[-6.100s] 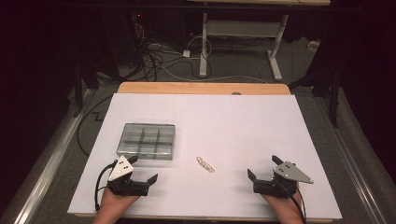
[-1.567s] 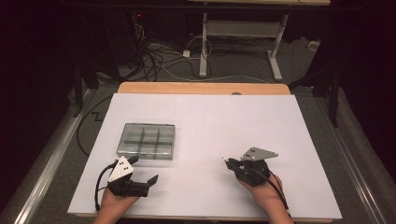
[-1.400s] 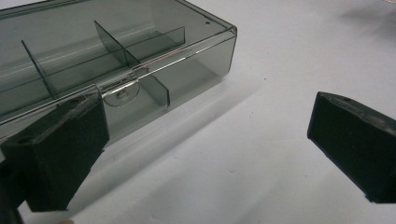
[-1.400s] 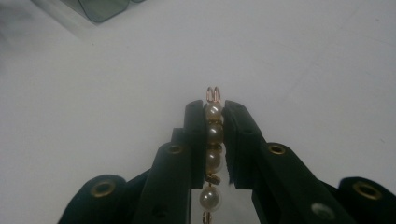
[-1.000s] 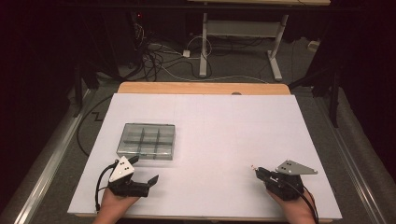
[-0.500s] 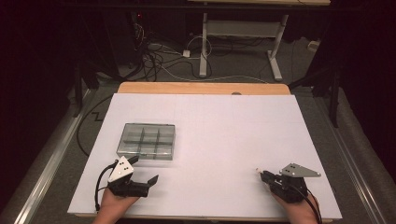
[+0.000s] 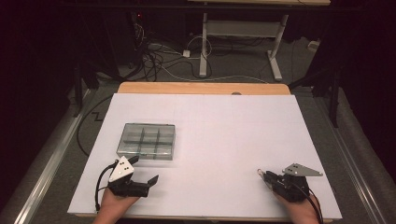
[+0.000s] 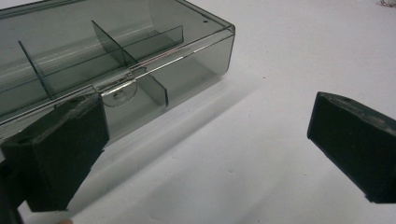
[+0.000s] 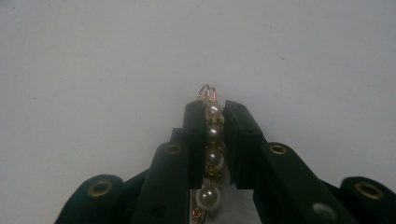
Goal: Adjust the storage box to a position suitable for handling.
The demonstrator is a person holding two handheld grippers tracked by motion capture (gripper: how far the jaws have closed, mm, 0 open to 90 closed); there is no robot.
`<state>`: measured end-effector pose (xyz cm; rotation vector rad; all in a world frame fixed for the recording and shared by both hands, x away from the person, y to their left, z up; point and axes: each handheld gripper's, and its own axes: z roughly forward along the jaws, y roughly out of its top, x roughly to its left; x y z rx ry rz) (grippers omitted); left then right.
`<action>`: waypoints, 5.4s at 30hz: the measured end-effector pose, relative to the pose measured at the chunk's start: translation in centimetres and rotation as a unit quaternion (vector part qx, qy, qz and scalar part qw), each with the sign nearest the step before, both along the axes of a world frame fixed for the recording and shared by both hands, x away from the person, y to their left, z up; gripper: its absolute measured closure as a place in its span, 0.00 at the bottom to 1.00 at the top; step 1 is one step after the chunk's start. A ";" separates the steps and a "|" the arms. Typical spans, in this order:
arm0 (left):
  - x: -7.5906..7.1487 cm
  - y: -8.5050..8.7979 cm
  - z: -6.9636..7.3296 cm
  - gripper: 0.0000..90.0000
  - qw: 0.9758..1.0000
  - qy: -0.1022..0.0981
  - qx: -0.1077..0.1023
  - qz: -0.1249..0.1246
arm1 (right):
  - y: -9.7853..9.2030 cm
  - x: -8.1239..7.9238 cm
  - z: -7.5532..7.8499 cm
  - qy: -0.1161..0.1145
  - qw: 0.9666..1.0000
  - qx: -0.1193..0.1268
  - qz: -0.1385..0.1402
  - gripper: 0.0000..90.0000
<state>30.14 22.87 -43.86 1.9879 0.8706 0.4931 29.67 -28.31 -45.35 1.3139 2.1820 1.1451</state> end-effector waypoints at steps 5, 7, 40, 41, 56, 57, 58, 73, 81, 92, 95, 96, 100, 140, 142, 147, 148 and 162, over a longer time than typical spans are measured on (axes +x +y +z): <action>0.0 0.0 0.0 0.00 1.000 0.001 0.001 0.001 | -0.1 0.0 0.1 -0.002 1.000 0.003 -0.003 0.83; 0.0 0.0 0.0 0.00 1.000 0.002 0.000 0.001 | -0.2 0.0 0.4 -0.010 1.000 0.007 -0.006 0.80; 0.2 0.0 0.0 0.70 1.000 0.011 0.002 0.002 | 5.4 0.4 0.2 -0.060 0.996 0.022 0.057 1.00; 0.3 0.0 0.0 0.73 1.000 0.013 0.003 0.002 | 5.4 0.4 0.2 -0.061 0.996 0.022 0.057 1.00; 0.5 0.4 0.2 0.98 1.000 0.028 -0.012 -0.003 | 5.3 0.0 0.2 -0.060 0.996 0.028 0.063 1.00; 0.5 0.4 0.2 0.98 1.000 0.028 -0.012 -0.003 | 5.3 0.0 0.2 -0.058 0.996 0.031 0.064 1.00; 0.5 0.5 0.3 0.98 1.000 0.027 -0.008 -0.004 | 5.3 0.0 0.2 -0.058 0.996 0.031 0.064 1.00; 0.5 5.0 1.4 0.98 0.999 0.025 -0.016 0.032 | 4.8 -0.2 0.2 -0.059 0.996 0.030 0.063 1.00; 0.6 6.9 1.6 0.98 0.997 0.026 -0.031 0.062 | 4.5 -0.2 0.2 -0.058 0.996 0.030 0.058 1.00; 0.9 9.5 1.4 0.98 0.993 0.025 -0.041 0.110 | 4.5 -0.3 0.2 -0.059 0.996 0.028 0.057 1.00; 1.0 10.1 1.3 0.98 0.991 0.026 -0.048 0.121 | 4.4 -0.3 0.2 -0.059 0.996 0.028 0.056 1.00; 1.1 10.5 1.2 0.98 0.990 0.027 -0.054 0.124 | 4.4 -0.4 0.2 -0.060 0.996 0.028 0.056 1.00; 1.2 10.7 1.5 0.98 0.990 0.025 -0.057 0.128 | 4.5 -0.4 0.3 -0.062 0.996 0.027 0.057 1.00; 14.0 8.9 4.3 0.98 0.986 0.044 -0.019 0.162 | 4.2 -0.6 0.4 -0.062 0.996 0.034 0.062 1.00; 14.6 9.0 4.3 0.98 0.985 0.053 -0.018 0.161 | 4.2 -0.7 0.5 -0.064 0.995 0.034 0.062 1.00; 16.0 9.1 3.8 0.98 0.984 0.063 -0.006 0.168 | 4.2 -0.7 0.5 -0.065 0.995 0.035 0.063 1.00; 16.2 9.2 3.6 0.98 0.983 0.065 -0.011 0.170 | 4.1 -0.6 0.5 -0.064 0.995 0.037 0.062 1.00; 17.2 9.5 2.1 0.98 0.984 0.074 -0.009 0.162 | 4.1 -0.6 0.4 -0.061 0.996 0.039 0.060 1.00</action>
